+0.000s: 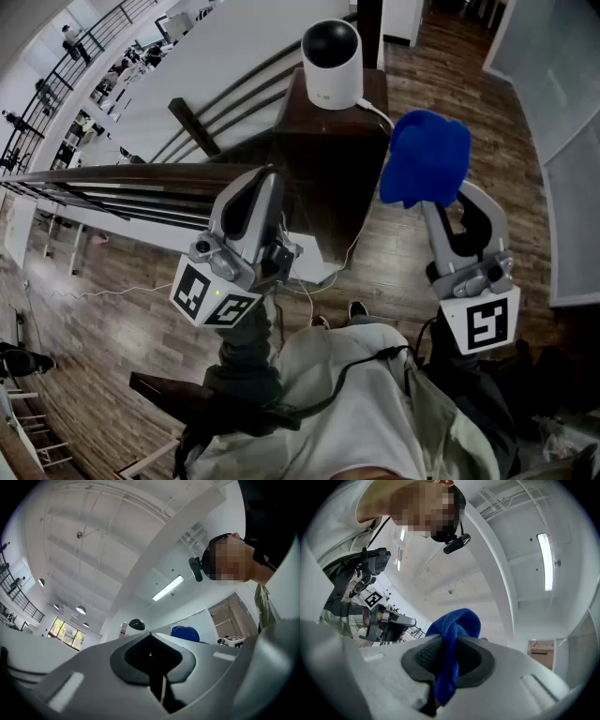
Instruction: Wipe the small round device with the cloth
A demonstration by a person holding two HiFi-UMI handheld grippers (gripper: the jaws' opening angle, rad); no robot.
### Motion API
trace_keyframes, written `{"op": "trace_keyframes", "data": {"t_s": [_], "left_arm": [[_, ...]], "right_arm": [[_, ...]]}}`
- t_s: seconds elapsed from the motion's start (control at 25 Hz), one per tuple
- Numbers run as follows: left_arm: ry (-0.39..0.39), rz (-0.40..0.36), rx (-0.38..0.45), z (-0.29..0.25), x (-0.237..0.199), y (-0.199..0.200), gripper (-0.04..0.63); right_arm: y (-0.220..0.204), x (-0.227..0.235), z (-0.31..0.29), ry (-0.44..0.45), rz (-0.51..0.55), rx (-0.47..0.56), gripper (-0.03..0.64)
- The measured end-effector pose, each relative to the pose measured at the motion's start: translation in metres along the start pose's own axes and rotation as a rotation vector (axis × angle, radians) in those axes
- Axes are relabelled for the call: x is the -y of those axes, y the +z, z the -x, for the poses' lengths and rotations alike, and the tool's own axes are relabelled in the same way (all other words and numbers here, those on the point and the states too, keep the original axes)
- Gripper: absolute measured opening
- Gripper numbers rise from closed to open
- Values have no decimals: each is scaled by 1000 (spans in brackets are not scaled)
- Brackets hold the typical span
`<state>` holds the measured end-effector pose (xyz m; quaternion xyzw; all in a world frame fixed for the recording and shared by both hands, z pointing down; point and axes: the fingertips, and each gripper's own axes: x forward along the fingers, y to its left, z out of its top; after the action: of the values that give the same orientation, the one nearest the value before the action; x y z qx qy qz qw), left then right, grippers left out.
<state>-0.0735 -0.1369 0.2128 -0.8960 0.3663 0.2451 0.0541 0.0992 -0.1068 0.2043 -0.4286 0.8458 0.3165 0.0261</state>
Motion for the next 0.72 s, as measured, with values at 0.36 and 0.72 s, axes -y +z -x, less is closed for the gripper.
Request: {"op": "trace_keyframes", "data": {"t_s": [0.36, 0.72], "left_arm": [[-3, -7, -1, -10, 9, -8, 3], [5, -25, -1, -12, 0, -4, 3]], "right_arm": [[-13, -4, 4, 39, 15, -13, 61], [-15, -6, 0, 70, 6, 19, 61]]}}
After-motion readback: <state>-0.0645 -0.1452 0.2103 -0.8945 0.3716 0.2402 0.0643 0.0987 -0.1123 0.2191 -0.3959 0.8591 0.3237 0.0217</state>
